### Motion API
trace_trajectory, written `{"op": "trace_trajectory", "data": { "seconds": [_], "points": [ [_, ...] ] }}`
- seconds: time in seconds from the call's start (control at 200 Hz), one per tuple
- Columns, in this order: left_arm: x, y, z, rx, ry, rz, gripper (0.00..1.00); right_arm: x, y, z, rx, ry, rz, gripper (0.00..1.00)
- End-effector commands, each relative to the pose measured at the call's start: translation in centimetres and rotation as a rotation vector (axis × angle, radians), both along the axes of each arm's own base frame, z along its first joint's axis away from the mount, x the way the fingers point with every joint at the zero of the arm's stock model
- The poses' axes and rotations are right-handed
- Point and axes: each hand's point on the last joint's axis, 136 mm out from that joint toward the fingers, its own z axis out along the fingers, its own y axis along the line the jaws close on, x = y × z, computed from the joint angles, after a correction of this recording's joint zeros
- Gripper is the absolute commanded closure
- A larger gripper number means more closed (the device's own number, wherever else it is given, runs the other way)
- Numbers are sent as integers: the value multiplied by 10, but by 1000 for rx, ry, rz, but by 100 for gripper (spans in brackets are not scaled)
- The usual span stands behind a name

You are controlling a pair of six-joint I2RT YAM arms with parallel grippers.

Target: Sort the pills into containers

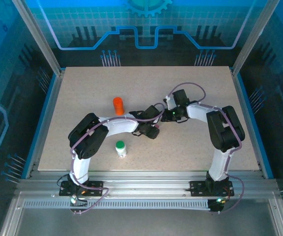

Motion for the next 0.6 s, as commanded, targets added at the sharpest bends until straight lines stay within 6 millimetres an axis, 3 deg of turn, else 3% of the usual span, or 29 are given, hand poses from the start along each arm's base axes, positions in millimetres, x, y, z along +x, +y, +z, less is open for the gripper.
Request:
{"op": "trace_trajectory", "data": {
  "seconds": [0.0, 0.595],
  "points": [
    [2, -6, 8, -69, 59, 30, 50, -21, -10, -33, -127, 91, 14, 64],
    [8, 20, 12, -203, 186, 213, 53, -32, -18, -47, -255, 120, -2, 68]
  ]
}}
